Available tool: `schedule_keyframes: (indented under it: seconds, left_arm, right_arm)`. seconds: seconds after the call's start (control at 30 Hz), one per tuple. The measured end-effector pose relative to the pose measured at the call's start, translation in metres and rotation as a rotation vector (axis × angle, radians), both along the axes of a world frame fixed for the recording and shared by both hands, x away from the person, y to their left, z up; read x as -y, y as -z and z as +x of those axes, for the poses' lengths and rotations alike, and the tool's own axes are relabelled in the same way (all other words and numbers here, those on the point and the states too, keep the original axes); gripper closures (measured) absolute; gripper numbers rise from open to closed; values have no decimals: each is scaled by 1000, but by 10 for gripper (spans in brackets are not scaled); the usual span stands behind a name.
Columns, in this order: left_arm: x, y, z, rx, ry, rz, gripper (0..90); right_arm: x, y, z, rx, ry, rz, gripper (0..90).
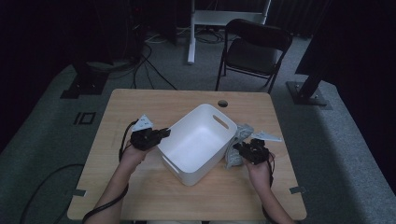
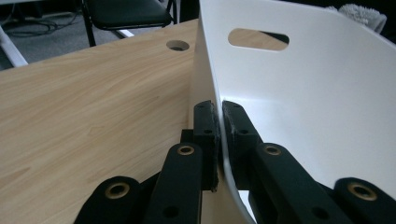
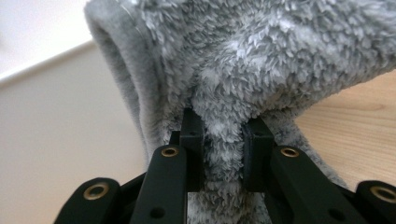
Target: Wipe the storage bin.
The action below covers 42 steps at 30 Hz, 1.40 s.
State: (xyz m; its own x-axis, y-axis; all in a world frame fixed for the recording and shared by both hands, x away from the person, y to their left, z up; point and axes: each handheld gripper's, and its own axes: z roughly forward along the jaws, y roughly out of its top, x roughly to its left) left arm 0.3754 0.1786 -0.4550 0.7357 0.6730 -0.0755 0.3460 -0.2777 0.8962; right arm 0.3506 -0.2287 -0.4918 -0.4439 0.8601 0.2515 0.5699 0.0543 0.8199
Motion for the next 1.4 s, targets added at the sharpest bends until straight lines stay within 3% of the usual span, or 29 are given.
schedule_keyframes:
  seconds: [0.37, 0.67, 0.8, 0.9, 1.0, 1.07, 1.17, 1.27, 1.4]
  left_arm:
    - [3, 0, -2, 13, -14, 13, 858]
    - [4, 0, -3, 14, -35, 14, 857]
    - [5, 0, -3, 10, -49, 15, 857]
    - [5, 0, -3, 6, -53, 17, 858]
    - [5, 0, -3, 2, -51, 17, 858]
    - [5, 0, -3, -2, -48, 13, 857]
    - [4, 0, -2, -1, -31, 7, 857]
    - [4, 0, -3, 12, -20, 21, 855]
    - [4, 0, -2, 11, -15, 7, 851]
  right_arm:
    - [-2, 13, 7, -58, 8, -16, 752]
    - [-4, 34, 16, -159, 8, -25, 753]
    - [-3, 23, 9, -122, -6, -18, 754]
    - [-1, 2, -4, -50, -27, 30, 754]
    - [-1, -21, -20, 34, -48, 45, 754]
    - [-3, -29, -27, 64, -60, 41, 754]
    - [-12, -29, -29, 77, -73, 0, 754]
    - [-18, -23, -25, 66, -61, -14, 754]
    - [-20, -17, -21, 54, -49, -32, 754]
